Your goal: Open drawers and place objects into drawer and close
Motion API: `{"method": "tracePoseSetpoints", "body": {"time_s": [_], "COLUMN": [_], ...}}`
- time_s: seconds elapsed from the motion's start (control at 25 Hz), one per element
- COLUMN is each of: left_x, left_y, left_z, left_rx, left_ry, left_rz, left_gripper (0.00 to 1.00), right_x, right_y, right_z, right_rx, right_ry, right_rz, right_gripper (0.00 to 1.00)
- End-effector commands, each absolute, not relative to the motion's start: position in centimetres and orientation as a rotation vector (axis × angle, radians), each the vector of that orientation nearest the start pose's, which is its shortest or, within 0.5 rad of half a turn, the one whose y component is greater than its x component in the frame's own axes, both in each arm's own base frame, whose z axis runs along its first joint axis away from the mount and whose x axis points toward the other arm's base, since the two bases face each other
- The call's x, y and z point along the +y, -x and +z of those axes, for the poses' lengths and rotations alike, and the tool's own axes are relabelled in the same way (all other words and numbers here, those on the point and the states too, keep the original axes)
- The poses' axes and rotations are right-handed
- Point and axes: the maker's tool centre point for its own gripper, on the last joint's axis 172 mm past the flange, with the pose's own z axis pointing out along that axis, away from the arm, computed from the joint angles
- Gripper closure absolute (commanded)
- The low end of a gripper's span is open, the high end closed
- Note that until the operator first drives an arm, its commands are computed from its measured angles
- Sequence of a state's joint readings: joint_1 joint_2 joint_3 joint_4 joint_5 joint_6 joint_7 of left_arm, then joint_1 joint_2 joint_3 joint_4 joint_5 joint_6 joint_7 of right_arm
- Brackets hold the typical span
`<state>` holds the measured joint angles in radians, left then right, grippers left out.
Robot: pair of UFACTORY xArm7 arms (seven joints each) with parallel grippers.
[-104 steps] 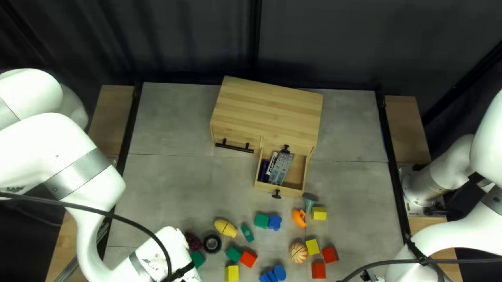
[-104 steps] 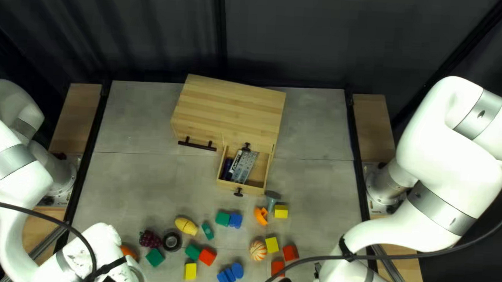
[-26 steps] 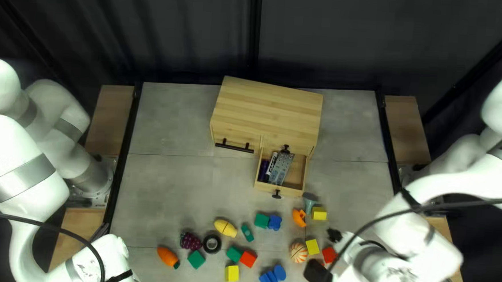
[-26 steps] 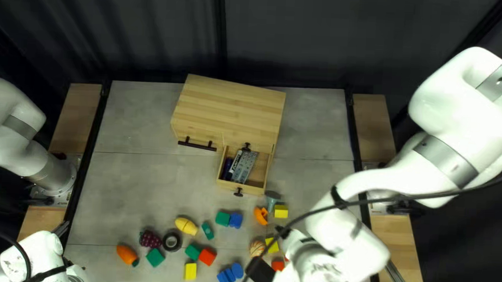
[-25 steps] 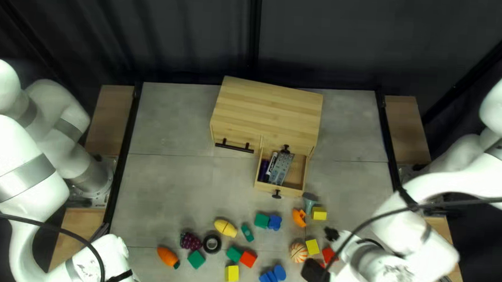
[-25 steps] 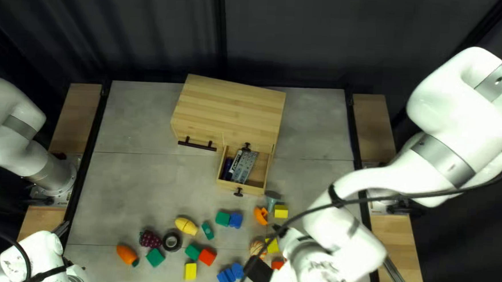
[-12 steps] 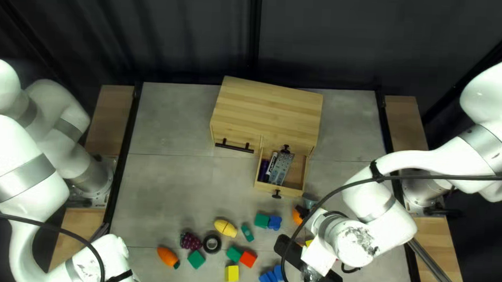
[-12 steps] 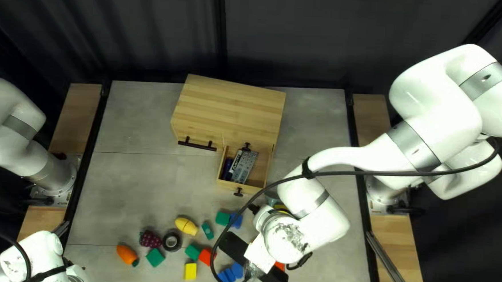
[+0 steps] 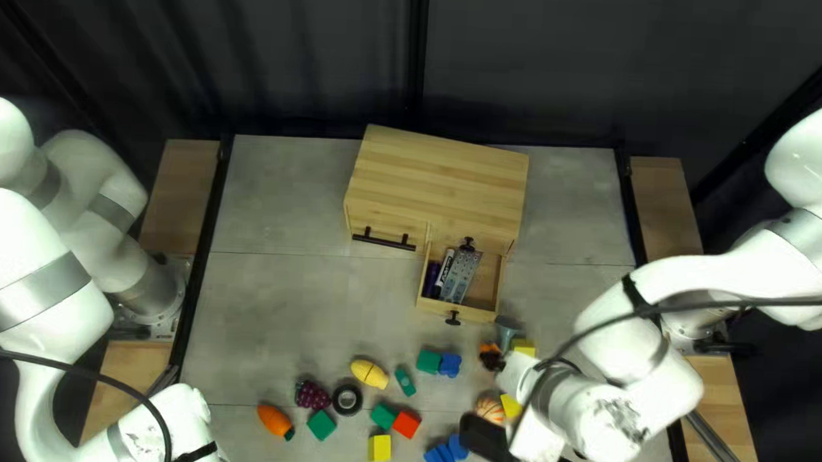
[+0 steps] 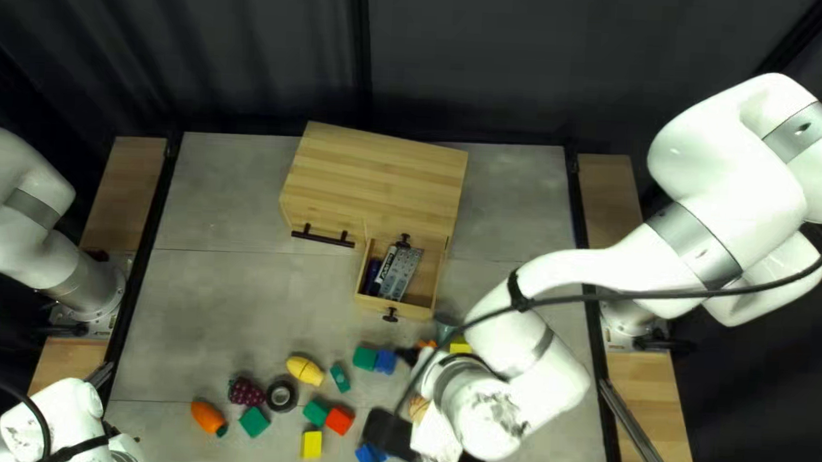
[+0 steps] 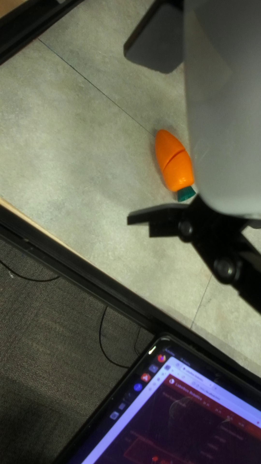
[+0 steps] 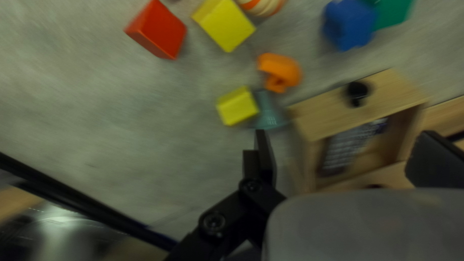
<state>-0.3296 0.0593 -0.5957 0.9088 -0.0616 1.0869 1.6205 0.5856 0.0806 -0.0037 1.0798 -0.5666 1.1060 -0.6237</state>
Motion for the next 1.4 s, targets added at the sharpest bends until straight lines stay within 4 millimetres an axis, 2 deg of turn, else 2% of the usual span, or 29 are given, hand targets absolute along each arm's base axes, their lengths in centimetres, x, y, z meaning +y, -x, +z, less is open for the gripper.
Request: {"method": "tracePoseSetpoints", "body": {"time_s": [0.04,0.16,0.44,0.88,1.04,1.16,1.4], "left_x": [-32.2,-32.2,-32.2,-32.2,-32.2,-32.2,-32.2], "left_y": [-22.1,-22.1,-22.1,-22.1,-22.1,-22.1,-22.1], "left_z": [11.4,11.4,11.4,11.4,11.4,11.4,11.4], "left_rx": [3.123,3.123,3.123,3.123,3.123,3.123,3.123], "left_ry": [1.014,1.014,1.014,1.014,1.014,1.014,1.014], "left_rz": [0.306,0.306,0.306,0.306,0.306,0.306,0.306], "left_gripper": [0.0,0.0,0.0,0.0,0.0,0.0,0.0], "right_x": [15.1,14.6,12.6,12.3,12.1,11.9,11.5], "right_y": [-46.5,-46.6,-47.9,-51.0,-52.2,-52.6,-52.6], "right_z": [16.2,14.3,12.9,11.3,10.0,8.6,7.3], "right_rx": [-2.588,-2.582,-2.408,-2.244,-2.199,-2.183,-2.152], "right_ry": [2.538,2.521,2.613,2.641,2.639,2.639,2.654], "right_rz": [0.218,0.232,0.293,0.333,0.348,0.383,0.427], "right_gripper": [0.0,0.0,0.0,0.0,0.0,0.0,0.0]}}
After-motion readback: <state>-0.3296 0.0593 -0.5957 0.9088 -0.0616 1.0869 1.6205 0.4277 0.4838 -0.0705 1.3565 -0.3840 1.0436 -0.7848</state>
